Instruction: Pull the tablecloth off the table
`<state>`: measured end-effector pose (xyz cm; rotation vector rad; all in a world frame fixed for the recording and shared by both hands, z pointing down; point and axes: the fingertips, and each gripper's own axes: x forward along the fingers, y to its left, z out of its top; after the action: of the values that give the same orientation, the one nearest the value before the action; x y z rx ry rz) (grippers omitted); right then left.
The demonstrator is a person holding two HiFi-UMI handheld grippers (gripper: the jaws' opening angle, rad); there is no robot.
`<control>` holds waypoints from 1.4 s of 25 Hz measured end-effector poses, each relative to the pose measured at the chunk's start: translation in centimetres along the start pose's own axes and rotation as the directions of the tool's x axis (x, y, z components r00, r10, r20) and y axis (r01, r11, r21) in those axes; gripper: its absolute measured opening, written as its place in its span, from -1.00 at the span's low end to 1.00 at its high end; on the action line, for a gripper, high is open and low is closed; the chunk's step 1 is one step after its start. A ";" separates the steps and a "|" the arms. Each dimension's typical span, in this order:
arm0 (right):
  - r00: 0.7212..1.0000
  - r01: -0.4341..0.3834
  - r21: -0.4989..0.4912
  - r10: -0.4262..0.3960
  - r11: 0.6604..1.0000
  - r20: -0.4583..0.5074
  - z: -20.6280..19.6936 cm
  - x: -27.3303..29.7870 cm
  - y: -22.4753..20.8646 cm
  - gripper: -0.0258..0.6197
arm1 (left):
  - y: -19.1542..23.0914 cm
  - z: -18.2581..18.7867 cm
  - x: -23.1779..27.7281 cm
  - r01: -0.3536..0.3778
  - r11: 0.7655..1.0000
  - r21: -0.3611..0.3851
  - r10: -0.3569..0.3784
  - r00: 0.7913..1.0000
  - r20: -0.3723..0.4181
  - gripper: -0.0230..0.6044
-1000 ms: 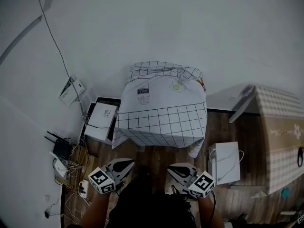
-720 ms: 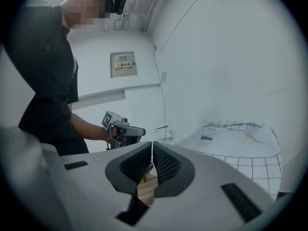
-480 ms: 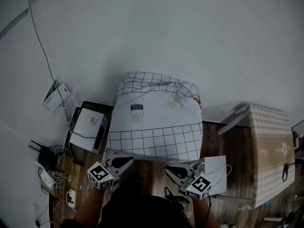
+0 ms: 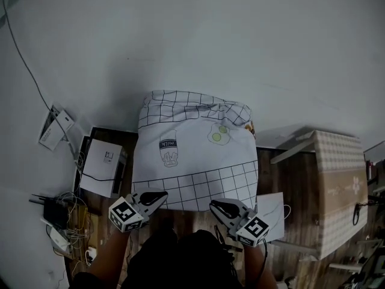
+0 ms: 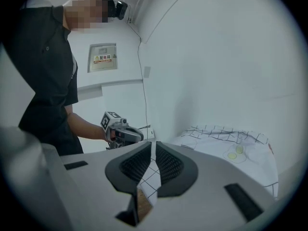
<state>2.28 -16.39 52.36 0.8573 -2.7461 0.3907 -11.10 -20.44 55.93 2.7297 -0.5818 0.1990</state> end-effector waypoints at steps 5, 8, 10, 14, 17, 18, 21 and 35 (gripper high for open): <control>0.999 0.037 0.039 -0.036 0.999 -0.027 -1.2 -0.1 -3.3 -0.85 | 2.0 -0.9 2.0 0.014 0.998 -0.058 -0.016 1.000 -0.022 -0.89; 0.998 0.032 0.035 -0.030 0.999 -0.054 -1.8 0.5 -6.0 -0.84 | 4.1 -1.2 3.4 -0.012 0.998 -0.056 0.009 0.999 -0.052 -0.89; 0.998 0.016 0.038 -0.014 0.999 -0.066 -2.3 1.2 -8.1 -0.82 | 5.6 -1.7 4.8 -0.044 0.998 -0.043 0.039 0.994 -0.100 -0.83; 0.997 -0.040 0.061 0.044 0.997 -0.062 -3.2 2.4 -11.8 -0.52 | 7.3 -2.5 7.6 -0.078 0.997 -0.001 0.076 0.978 -0.192 -0.62; 0.992 -0.073 0.005 0.073 0.997 -0.099 -4.3 3.6 -14.7 -0.35 | 8.4 -3.4 9.8 -0.066 0.996 0.064 0.081 0.960 -0.269 -0.51; 0.989 -0.081 -0.014 0.079 0.997 -0.123 -4.9 3.9 -15.6 -0.30 | 8.7 -3.7 10.5 -0.063 0.994 0.087 0.086 0.951 -0.297 -0.47; 0.976 -0.110 -0.054 0.098 0.992 -0.193 -6.5 4.6 -17.8 -0.18 | 9.6 -4.7 12.1 -0.055 0.989 0.140 0.104 0.922 -0.372 -0.35; 0.891 -0.223 -0.196 0.118 0.955 -0.439 -15.1 11.0 -23.3 0.05 | 15.1 -11.5 16.5 0.033 0.966 0.257 0.130 0.794 -0.593 0.19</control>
<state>9.22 -35.75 74.01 0.4068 -2.3987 0.2310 -3.26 -35.40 74.56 2.6478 -0.4537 1.1921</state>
